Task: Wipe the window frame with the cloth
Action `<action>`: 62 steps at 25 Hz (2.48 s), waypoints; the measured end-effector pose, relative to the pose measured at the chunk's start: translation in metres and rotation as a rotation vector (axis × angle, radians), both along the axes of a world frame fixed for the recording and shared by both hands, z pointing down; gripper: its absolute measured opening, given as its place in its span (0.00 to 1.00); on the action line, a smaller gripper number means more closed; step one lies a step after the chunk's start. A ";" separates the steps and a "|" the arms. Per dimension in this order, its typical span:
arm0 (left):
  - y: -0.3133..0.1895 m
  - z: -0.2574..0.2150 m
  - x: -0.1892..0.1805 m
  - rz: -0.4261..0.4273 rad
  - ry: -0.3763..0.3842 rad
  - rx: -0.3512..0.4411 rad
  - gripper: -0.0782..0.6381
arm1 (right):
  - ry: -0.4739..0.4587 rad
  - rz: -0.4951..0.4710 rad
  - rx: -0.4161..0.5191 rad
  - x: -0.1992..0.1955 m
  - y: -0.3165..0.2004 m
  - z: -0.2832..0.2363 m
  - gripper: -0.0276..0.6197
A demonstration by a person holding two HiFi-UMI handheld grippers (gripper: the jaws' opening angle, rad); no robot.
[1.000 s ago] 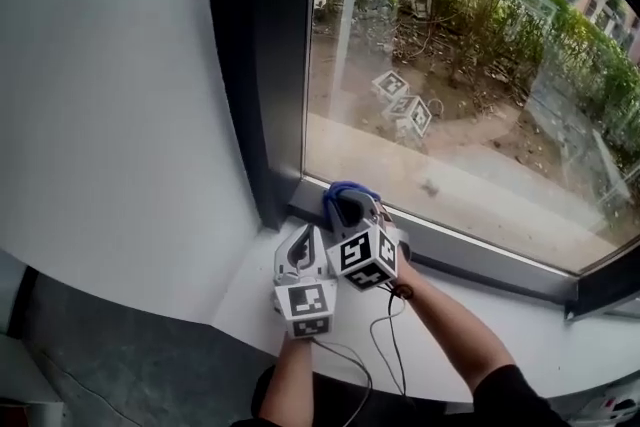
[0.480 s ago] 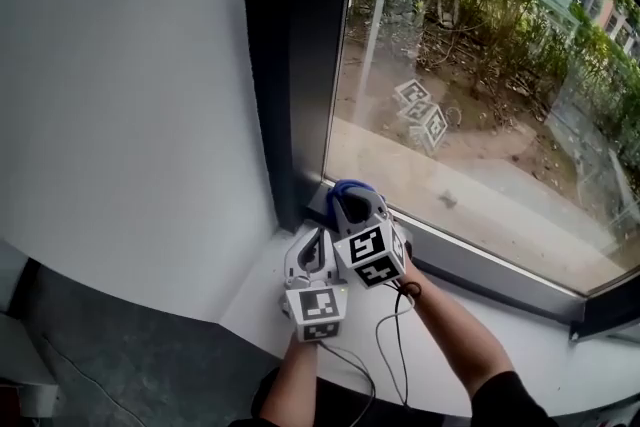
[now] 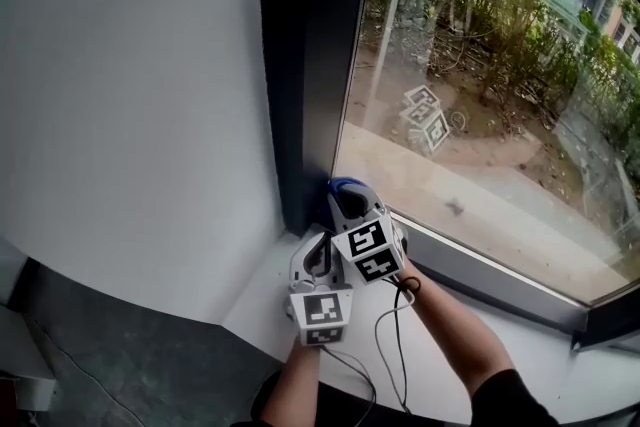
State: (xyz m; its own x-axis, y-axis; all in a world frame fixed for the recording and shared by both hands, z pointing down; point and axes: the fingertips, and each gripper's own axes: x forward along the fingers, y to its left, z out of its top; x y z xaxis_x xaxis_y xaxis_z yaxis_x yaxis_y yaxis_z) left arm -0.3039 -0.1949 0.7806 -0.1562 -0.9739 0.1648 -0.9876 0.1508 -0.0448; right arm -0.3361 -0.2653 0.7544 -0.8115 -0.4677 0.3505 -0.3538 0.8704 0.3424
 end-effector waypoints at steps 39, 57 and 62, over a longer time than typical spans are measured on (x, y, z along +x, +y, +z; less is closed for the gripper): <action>0.007 -0.028 -0.005 -0.024 -0.010 0.030 0.11 | -0.220 -0.014 0.028 -0.013 -0.004 -0.095 0.08; 0.035 -0.026 0.032 -0.077 0.073 0.088 0.11 | -0.276 0.052 0.120 0.000 0.012 -0.077 0.08; 0.062 -0.051 0.026 -0.151 0.110 0.018 0.12 | -0.235 -0.006 0.058 -0.002 0.019 -0.083 0.08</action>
